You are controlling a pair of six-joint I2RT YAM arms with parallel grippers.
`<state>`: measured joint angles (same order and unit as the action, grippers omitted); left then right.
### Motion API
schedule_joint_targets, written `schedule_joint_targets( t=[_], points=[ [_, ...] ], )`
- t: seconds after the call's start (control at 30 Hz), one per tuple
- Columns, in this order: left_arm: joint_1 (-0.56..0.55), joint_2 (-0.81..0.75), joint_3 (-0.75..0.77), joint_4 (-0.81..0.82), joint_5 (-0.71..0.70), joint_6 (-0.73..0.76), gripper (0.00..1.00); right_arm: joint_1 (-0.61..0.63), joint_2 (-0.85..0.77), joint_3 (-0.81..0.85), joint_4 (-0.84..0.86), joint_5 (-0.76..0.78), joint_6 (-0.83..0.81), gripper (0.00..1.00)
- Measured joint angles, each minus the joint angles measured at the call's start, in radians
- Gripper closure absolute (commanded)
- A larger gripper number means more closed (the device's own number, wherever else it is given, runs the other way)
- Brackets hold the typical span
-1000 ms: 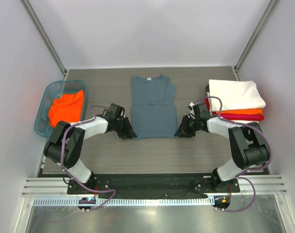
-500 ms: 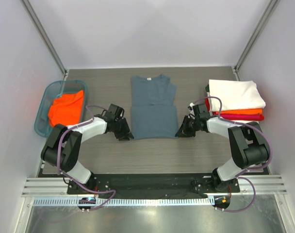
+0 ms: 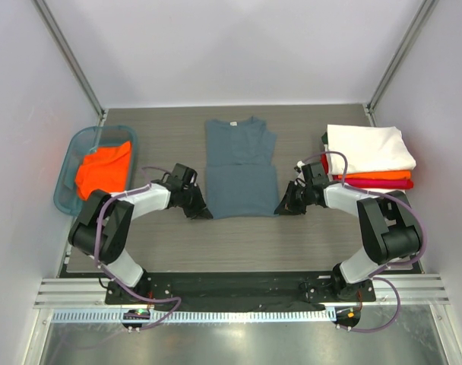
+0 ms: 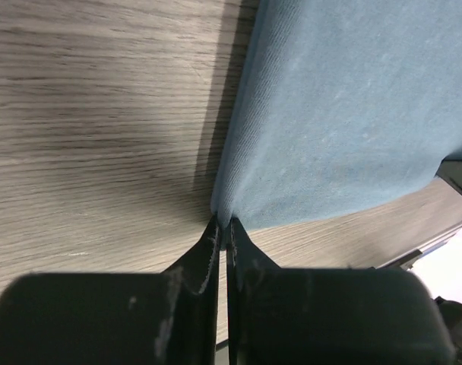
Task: Fold and stack the t-shirts
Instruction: Fold the tshirt
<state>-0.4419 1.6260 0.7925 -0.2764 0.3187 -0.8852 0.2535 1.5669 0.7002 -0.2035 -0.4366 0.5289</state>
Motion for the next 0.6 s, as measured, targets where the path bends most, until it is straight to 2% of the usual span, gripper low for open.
schedule_joint_targets(
  t=[0.3, 0.6],
  points=[
    [-0.003, -0.031, -0.002, -0.032, -0.027, 0.008, 1.00, 0.001, -0.013, 0.012, -0.047, 0.006, -0.006, 0.99],
    [-0.010, -0.252, -0.010, -0.153, -0.056, 0.051, 1.00, 0.006, -0.232, 0.029, -0.195, -0.005, -0.039, 0.99]
  ],
)
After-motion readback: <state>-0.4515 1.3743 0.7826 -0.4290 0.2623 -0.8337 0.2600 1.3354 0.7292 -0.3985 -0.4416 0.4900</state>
